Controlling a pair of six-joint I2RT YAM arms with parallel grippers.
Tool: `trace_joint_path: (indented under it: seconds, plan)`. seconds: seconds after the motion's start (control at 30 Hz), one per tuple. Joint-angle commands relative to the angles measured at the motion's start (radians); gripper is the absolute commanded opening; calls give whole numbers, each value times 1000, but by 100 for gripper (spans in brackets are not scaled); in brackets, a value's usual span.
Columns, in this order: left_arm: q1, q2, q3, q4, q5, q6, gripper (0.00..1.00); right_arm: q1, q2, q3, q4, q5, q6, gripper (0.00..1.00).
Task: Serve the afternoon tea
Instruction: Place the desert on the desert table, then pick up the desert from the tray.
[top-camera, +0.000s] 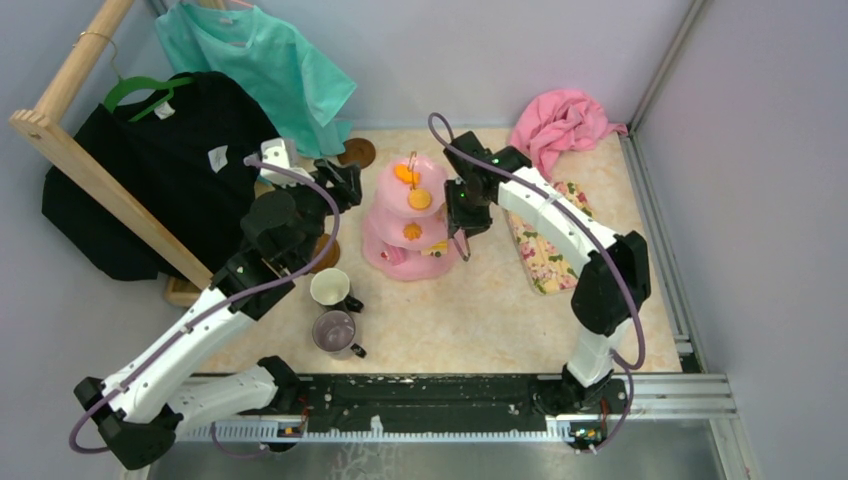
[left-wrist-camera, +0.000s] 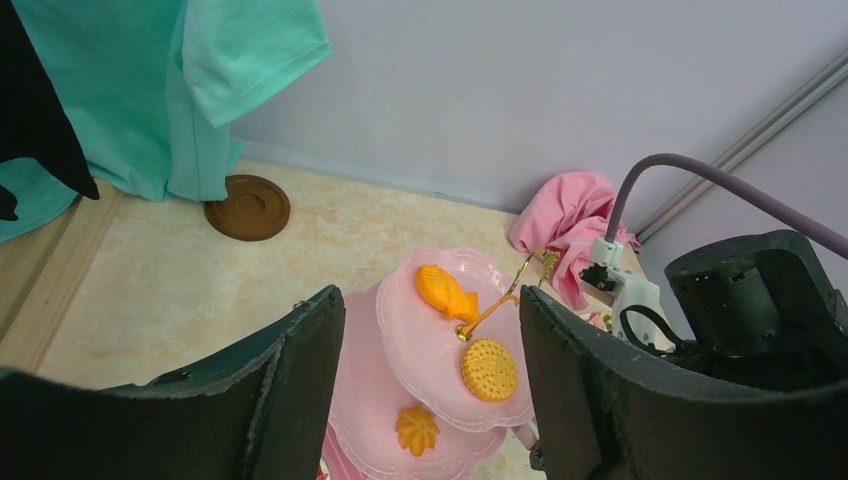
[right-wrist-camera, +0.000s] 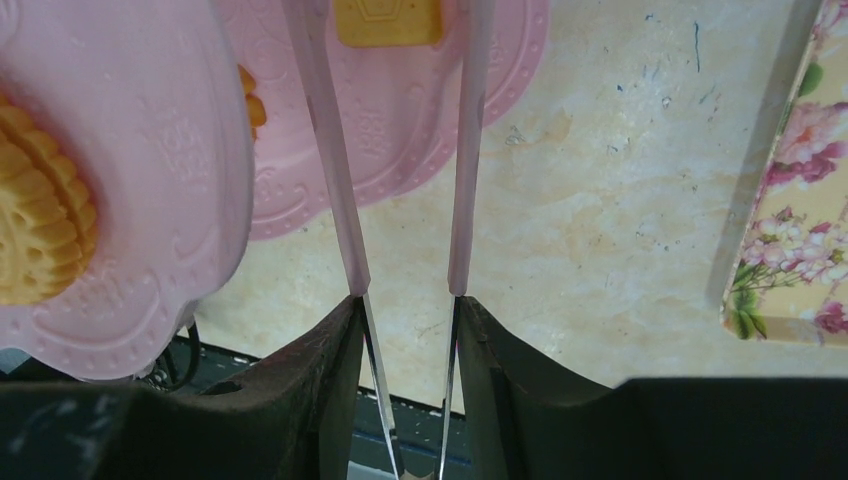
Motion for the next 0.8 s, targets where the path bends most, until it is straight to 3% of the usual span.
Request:
trace_joint_path:
  seconds: [0.0,0.77]
  plan:
    - [5,6,39,10,14,-9,70,-11,-84,-15,54,9,0,39]
    - [9,70,52,-19,-12,-7,73,-61,-272,-155,93,29,16,36]
